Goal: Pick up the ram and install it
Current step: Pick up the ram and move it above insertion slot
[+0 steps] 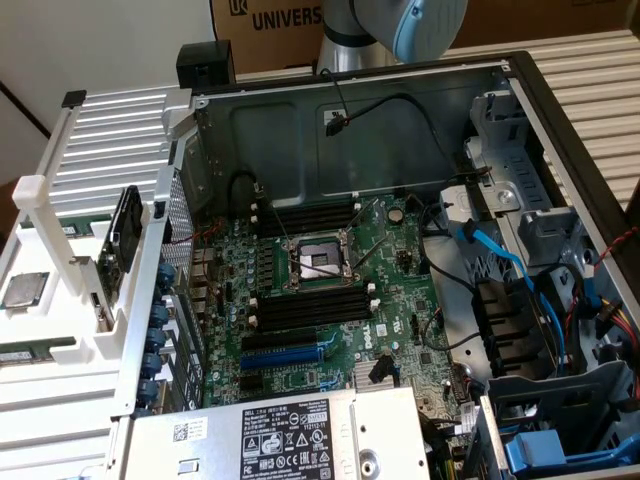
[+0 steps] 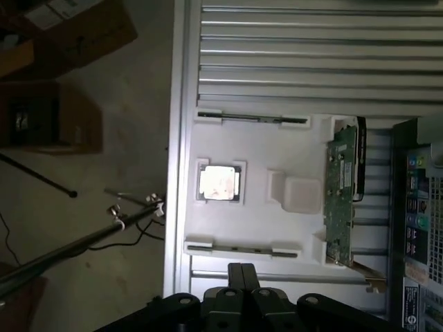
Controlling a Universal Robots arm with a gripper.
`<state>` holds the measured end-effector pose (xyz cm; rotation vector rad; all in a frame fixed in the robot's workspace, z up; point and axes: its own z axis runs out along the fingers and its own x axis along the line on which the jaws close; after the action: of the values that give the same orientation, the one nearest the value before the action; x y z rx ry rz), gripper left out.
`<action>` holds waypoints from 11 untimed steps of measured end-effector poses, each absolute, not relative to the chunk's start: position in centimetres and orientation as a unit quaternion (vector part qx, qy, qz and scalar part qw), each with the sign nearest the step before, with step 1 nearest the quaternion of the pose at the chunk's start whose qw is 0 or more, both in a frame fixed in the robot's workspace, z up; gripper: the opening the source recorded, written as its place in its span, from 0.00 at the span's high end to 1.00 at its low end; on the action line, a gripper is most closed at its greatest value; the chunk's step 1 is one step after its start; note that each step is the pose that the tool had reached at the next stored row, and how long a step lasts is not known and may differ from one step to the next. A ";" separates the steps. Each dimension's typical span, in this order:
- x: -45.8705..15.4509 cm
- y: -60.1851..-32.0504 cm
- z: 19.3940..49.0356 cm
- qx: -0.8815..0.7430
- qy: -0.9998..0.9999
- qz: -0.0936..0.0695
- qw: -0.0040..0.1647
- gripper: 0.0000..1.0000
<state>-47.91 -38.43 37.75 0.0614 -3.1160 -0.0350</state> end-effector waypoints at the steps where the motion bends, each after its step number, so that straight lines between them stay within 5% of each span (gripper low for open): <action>1: -47.9 -38.4 37.7 0.029 -0.999 -0.011 0.013 0.90; 11: -47.9 -38.4 37.0 0.120 -0.993 -0.010 0.013 0.90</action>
<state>-47.92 -38.42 36.97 0.3725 -3.0922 -0.0309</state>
